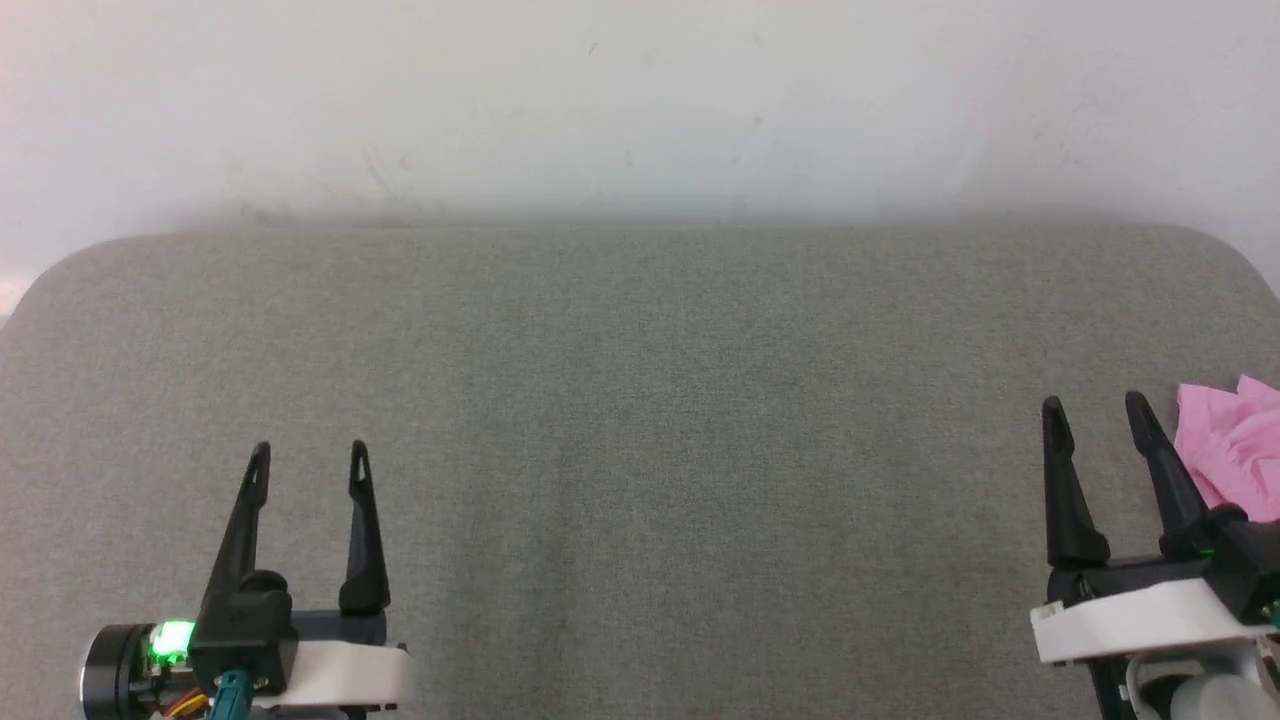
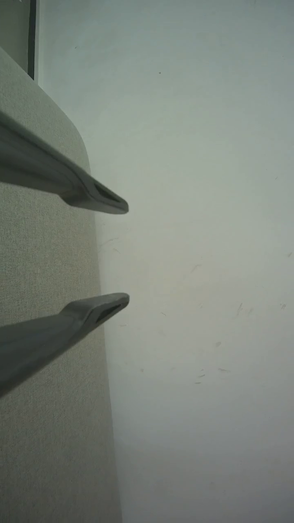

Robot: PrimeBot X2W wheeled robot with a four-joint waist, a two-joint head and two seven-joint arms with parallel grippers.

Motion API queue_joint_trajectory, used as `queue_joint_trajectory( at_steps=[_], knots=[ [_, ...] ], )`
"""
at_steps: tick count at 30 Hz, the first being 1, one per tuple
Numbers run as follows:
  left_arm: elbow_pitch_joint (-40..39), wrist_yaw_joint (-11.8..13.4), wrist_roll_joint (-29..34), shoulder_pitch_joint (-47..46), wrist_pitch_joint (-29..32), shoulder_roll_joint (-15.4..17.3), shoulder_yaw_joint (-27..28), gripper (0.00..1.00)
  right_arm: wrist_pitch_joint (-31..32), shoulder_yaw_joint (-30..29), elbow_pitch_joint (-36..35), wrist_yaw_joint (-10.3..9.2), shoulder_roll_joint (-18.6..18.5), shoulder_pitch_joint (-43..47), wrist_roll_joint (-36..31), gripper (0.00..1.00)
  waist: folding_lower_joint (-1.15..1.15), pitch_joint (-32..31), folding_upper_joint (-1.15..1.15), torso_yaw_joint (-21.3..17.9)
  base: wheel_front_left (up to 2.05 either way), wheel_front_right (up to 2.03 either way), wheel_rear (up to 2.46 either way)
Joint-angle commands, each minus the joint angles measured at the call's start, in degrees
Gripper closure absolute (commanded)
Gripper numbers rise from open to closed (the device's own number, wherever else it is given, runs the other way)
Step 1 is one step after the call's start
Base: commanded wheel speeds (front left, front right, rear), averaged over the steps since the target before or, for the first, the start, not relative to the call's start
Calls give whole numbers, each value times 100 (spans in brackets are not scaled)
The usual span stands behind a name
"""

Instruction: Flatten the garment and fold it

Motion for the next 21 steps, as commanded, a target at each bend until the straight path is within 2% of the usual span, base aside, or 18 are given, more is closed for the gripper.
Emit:
queue_joint_trajectory(
  at_steps=[1, 3, 4, 21],
  knots=[
    [16, -46, 39, 94, -27, -34, 1, 0, -26, -29, -88, -11, 43, 132, -60, 0, 0, -23, -1, -23, 0, 0, 0],
    [22, -92, 24, 112, -27, -47, 10, 0, -26, -27, -138, -11, 68, 217, -90, 0, 0, -54, -1, -57, 0, 0, 0],
    [12, -78, 0, 12, 0, -29, 11, 100, 0, -13, -113, 0, 56, 183, -60, 100, 0, -41, -1, -42, 0, 0, 0],
    [77, -176, 19, -42, 160, -103, 42, 100, 158, 37, -105, 0, 61, 170, -139, 100, 1, -51, -1, -74, 0, 0, 0]
  ],
)
